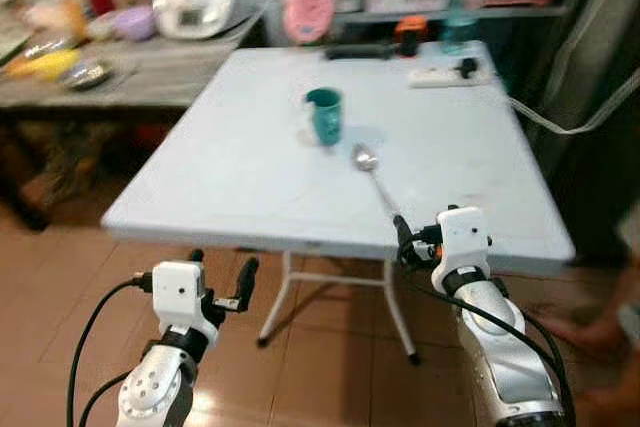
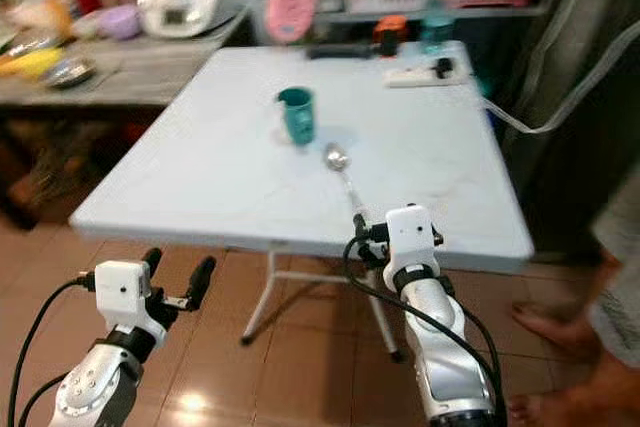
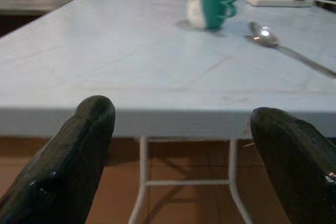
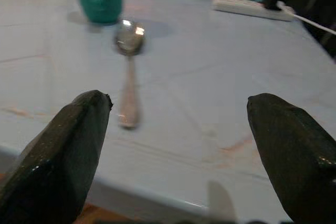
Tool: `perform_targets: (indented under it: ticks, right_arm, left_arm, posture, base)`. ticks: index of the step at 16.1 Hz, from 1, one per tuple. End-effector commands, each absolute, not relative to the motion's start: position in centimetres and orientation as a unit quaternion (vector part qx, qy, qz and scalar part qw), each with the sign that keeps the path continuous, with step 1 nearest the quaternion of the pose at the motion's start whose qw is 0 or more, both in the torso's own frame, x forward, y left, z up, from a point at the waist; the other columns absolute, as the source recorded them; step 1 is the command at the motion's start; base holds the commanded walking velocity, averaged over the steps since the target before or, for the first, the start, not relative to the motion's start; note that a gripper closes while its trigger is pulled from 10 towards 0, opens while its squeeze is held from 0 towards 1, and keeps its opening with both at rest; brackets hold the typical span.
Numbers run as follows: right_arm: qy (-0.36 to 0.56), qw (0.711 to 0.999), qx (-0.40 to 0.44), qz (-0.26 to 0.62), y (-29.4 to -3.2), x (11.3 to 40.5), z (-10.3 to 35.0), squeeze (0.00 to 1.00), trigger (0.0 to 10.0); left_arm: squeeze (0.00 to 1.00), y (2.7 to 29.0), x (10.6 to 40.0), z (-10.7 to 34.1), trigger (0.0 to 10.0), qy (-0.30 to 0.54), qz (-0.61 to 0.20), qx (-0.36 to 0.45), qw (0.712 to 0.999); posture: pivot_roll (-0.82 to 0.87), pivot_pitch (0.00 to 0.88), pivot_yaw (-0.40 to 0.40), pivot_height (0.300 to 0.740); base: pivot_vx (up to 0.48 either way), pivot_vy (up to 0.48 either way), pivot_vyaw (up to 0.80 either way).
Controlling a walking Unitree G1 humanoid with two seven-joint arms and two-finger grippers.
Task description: Setting the table
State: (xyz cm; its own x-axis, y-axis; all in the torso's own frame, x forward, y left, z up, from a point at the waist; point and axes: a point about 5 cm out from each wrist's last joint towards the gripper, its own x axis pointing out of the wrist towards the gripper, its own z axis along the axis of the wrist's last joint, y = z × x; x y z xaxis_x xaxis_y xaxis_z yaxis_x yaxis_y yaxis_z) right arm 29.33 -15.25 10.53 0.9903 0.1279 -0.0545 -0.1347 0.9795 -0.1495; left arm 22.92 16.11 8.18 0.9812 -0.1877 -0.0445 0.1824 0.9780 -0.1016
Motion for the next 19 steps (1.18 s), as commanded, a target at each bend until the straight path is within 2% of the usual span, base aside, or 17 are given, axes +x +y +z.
perform_targets:
  ticks: [1,11,15,19]
  right_arm:
    - [0.019,0.995,-0.073,0.069,-15.06,29.39,10.78,0.00,10.0]
    - [0.020,0.995,-0.073,0.070,-14.99,29.35,10.70,0.00,10.0]
    - [0.020,0.994,-0.075,0.076,-14.80,29.32,10.68,0.00,10.0]
    - [0.029,0.994,-0.069,0.086,-14.49,29.02,10.39,0.00,10.0]
  left_arm:
    - [0.00,16.24,23.01,8.47,10.0,0.020,-0.096,-0.045,0.994]
    - [0.00,16.02,23.00,8.26,10.0,0.024,-0.104,-0.045,0.993]
    - [0.00,16.06,22.72,7.78,10.0,0.039,-0.110,-0.051,0.992]
    - [0.00,15.55,22.27,7.58,10.0,0.055,-0.176,-0.046,0.982]
  posture:
    - [-0.15,0.028,0.082,0.740]
    - [-0.14,0.027,0.080,0.740]
    - [-0.14,0.027,0.077,0.740]
    - [-0.14,0.032,0.078,0.740]
  base:
    - [0.371,0.000,0.00]
    - [0.379,0.000,0.00]
    - [0.000,0.000,0.00]
    - [0.000,0.000,0.00]
